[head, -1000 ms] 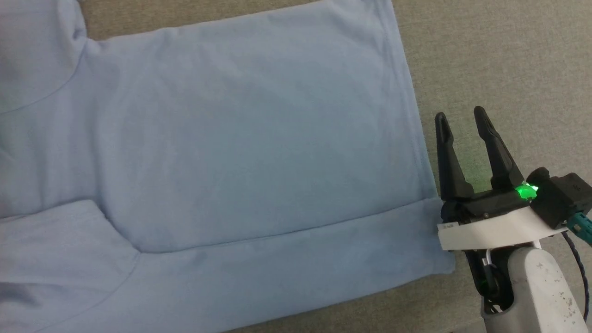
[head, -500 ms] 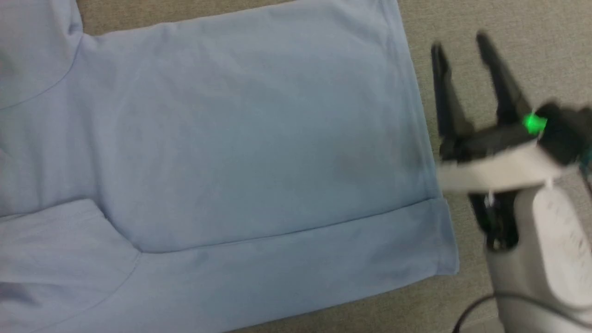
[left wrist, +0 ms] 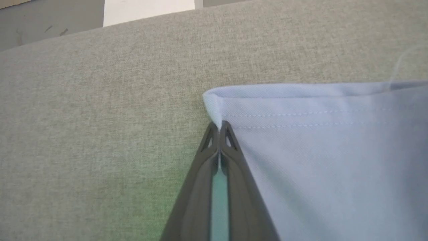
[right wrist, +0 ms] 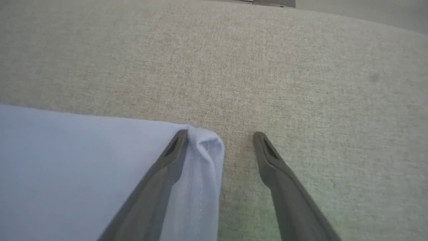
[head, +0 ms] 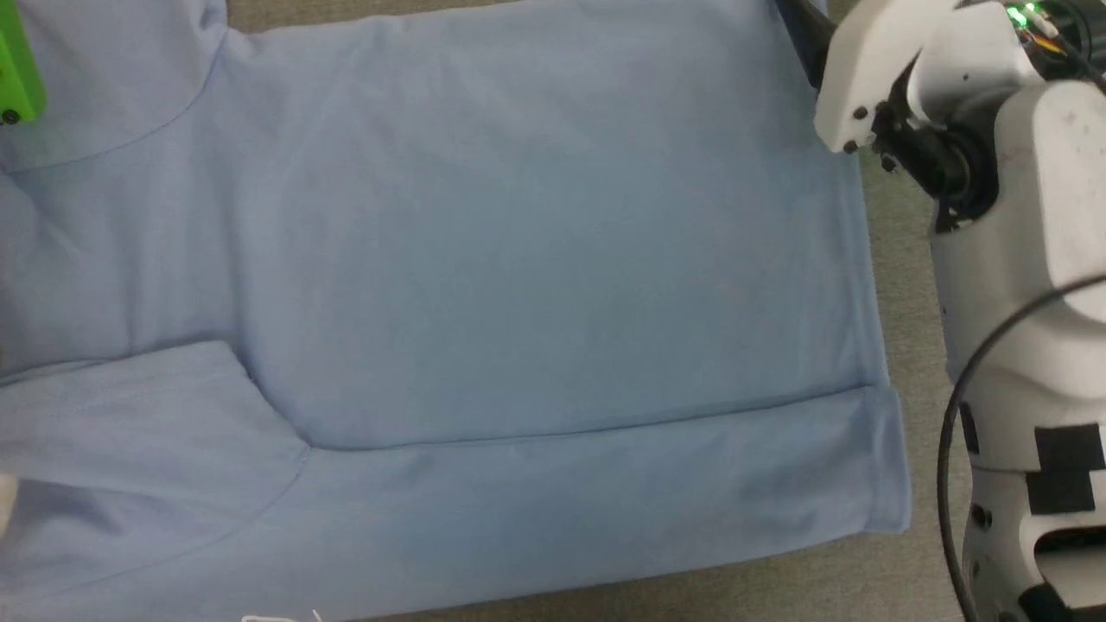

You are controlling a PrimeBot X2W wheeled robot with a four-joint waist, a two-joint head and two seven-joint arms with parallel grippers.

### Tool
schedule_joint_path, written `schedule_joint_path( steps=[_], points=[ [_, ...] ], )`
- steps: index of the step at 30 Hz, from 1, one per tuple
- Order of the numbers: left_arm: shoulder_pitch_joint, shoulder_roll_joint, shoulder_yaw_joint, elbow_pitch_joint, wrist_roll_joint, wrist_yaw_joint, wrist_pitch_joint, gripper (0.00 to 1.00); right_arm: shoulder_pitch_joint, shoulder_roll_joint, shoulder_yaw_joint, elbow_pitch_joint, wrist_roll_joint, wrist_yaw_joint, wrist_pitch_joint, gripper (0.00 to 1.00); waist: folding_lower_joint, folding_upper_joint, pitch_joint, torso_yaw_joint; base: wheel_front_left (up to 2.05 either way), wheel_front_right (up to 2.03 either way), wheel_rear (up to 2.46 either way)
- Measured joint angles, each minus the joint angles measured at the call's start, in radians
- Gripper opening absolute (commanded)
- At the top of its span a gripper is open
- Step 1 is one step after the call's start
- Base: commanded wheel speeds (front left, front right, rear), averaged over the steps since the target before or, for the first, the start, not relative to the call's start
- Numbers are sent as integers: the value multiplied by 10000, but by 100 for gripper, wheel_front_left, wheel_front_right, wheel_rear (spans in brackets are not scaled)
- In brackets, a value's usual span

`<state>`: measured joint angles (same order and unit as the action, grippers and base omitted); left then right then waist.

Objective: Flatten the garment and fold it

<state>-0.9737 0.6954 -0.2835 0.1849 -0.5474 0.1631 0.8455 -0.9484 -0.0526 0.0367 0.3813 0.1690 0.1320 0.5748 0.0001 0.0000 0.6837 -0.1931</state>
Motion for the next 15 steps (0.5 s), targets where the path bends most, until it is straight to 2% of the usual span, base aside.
schedule_joint_path(
  steps=[4,6,7,8,12,15],
  points=[
    [-118,-69,-42,113,-50,-167,-198,0,-564,-12,73,295,-148,0,1356,100,0,0,83,137,0,0,0],
    [-143,-117,-61,199,-100,-221,-297,0,-776,-23,117,385,-255,0,1891,45,0,0,97,188,0,0,0],
    [-167,-150,-82,257,-111,-257,-339,0,-858,-33,153,410,-288,0,2165,25,0,0,95,215,0,0,0],
    [-178,-182,-102,314,-140,-286,-410,0,-921,-31,184,412,-357,0,2414,0,0,0,81,236,0,0,0],
    [-145,-316,-127,535,-219,-443,-1009,0,-850,31,410,228,-407,0,2790,0,0,0,-63,284,0,0,0],
    [67,-422,-92,556,-155,-660,-2382,0,-341,8,608,-132,-351,0,2063,0,0,0,-285,315,0,0,0]
  ],
)
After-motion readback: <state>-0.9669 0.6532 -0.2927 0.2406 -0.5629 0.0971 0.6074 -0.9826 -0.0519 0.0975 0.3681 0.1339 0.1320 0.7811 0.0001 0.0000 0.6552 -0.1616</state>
